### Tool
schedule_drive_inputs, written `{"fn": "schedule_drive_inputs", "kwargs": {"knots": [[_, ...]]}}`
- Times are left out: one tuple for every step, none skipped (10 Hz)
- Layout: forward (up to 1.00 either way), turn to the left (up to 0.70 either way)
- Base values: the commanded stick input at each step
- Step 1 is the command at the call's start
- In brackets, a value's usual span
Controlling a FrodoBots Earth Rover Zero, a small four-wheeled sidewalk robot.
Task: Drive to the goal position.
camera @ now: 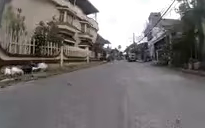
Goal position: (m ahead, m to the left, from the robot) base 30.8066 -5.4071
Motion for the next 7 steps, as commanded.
{"fn": "schedule_drive_inputs", "kwargs": {"knots": [[1.0,-0.17],[1.0,-0.17],[1.0,-0.17],[1.0,-0.17],[1.0,-0.17],[1.0,-0.17],[1.0,-0.17]]}}
